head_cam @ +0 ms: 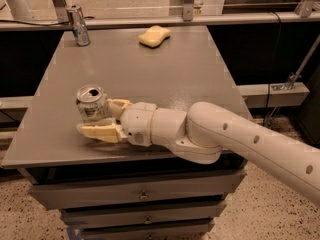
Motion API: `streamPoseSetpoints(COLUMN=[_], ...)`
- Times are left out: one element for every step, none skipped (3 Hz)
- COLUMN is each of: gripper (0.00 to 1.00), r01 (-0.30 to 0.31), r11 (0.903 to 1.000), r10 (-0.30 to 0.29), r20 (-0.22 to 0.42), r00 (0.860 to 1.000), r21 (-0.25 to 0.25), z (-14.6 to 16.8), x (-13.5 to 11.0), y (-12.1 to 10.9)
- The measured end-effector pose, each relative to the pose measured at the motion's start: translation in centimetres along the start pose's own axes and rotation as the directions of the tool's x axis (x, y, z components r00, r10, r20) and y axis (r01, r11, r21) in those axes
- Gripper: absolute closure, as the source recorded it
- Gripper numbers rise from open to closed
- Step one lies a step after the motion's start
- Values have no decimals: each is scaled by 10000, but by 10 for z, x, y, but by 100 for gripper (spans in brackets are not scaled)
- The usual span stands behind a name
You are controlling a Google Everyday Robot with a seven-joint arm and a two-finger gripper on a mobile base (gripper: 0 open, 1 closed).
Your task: Move 7up can near sponge
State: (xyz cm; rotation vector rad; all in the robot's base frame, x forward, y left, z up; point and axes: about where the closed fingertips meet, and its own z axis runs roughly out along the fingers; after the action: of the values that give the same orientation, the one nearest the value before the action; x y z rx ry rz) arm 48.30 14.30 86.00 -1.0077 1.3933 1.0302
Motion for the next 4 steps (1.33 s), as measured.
streamPoseSetpoints(gripper=[64,88,100,100], r01=[-324,-148,597,1636], r11=[9993,9964,9829,9473], r10=[322,159,-482,-1321], r20=[105,-121,-701,-1294], r00=[9994,9998,9964,9828], r21=[201,830,1740,2753], z=[-1,-33,-90,-163], x=[3,-12,-48,-100], y=[0,-15,-33,-46])
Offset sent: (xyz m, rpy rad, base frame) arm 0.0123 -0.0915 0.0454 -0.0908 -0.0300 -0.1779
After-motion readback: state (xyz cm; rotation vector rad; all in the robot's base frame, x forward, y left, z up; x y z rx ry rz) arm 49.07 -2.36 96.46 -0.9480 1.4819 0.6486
